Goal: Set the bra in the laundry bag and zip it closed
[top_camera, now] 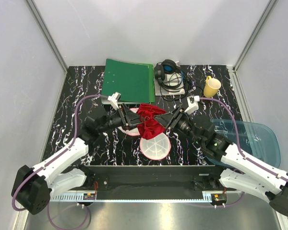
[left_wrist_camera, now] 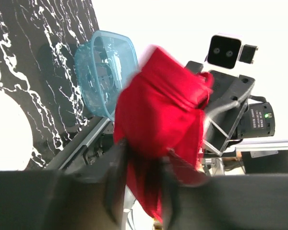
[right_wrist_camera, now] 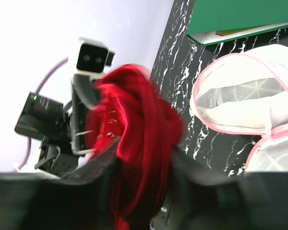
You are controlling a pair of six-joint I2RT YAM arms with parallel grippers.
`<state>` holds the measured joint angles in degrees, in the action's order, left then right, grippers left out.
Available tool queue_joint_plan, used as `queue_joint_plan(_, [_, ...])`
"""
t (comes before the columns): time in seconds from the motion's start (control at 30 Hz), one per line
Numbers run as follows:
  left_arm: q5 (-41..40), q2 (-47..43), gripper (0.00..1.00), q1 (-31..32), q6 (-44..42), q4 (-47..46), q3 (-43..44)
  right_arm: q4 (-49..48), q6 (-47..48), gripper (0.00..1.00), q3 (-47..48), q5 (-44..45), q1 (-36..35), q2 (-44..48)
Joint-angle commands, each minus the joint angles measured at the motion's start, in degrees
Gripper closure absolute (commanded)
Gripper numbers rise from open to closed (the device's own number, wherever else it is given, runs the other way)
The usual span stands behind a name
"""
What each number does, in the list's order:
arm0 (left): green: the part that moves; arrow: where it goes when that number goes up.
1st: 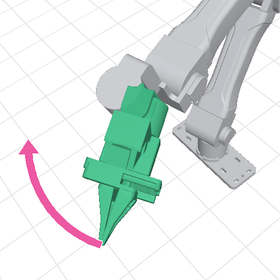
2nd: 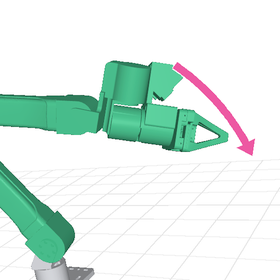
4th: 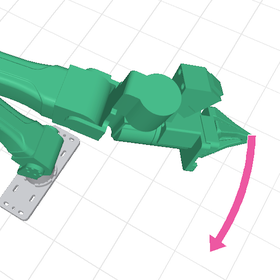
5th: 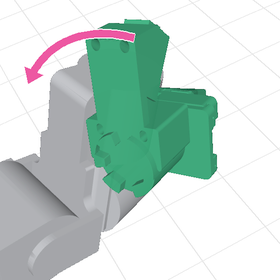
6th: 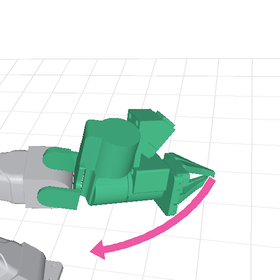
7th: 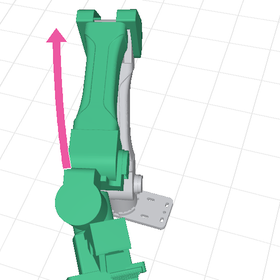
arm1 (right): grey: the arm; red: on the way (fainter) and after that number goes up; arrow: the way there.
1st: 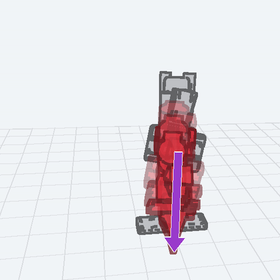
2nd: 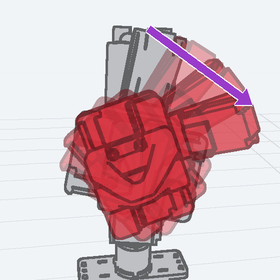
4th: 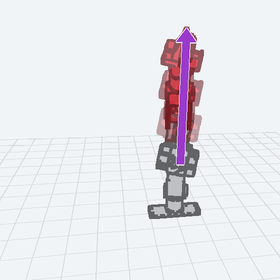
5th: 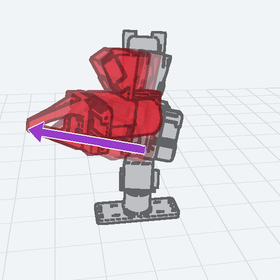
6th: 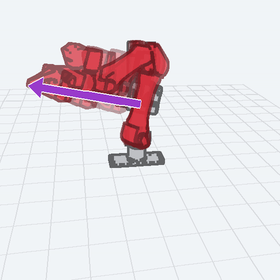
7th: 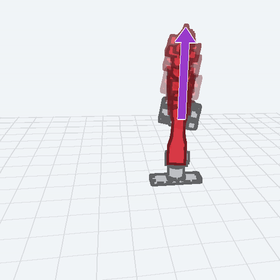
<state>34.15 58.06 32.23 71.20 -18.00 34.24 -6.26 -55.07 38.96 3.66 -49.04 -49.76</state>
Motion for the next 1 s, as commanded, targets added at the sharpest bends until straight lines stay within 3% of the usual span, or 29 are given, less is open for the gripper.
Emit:
queue_joint_plan(0.0, [-1.63,-4.96,0.42,-0.5,-3.87,3.56,0.48,-3.76,0.57,0.66,0.06,4.33,-0.27,1.59])
queue_joint_plan(0.07, [-1.81,-6.29,0.32,-1.2,-5.89,5.77,-0.05,-3.93,0.93,0.78,0.15,4.86,-0.18,1.59])
queue_joint_plan(0.1, [-1.98,-8.04,0.29,-1.46,-7.11,8.57,-0.31,-3.93,0.93,0.91,0.24,5.04,-0.18,1.51])
queue_joint_plan(0.17, [-2.16,-10.15,0.25,-2.78,-8.53,11.3,-1.1,-3.67,1.02,1.0,0.5,5.92,-0.18,1.5])
queue_joint_plan(0.33, [-5.31,-17.26,0.19,-7.25,-19.06,29.65,-0.06,3.26,2.06,1.0,2.6,9.16,-0.18,1.94])
queue_joint_plan(0.37, [-6.8,-17.98,0.19,-7.96,-21.34,36.91,0.82,4.49,2.59,1.0,2.87,9.34,-0.18,2.03])
queue_joint_plan(0.47, [-14.45,-18.78,0.2,-9.46,-28.91,46.71,4.77,9.85,4.61,1.0,4.1,8.21,-0.18,0.81])
queue_joint_plan(0.67, [-24.29,-9.13,0.21,-9.55,-35.25,49.11,8.48,14.61,9.54,1.0,8.85,-1.45,-0.18,-10.87])
queue_joint_plan(0.87, [-33.17,-3.31,0.43,-9.99,-35.34,44.55,9.09,14.61,10.77,1.0,14.82,-6.2,-0.18,-22.57])
queue_joint_plan(0.97, [-35.73,-0.06,0.45,-10.34,-36.39,44.11,12.06,15.22,9.89,1.0,17.2,-7.61,-0.27,-26.0])
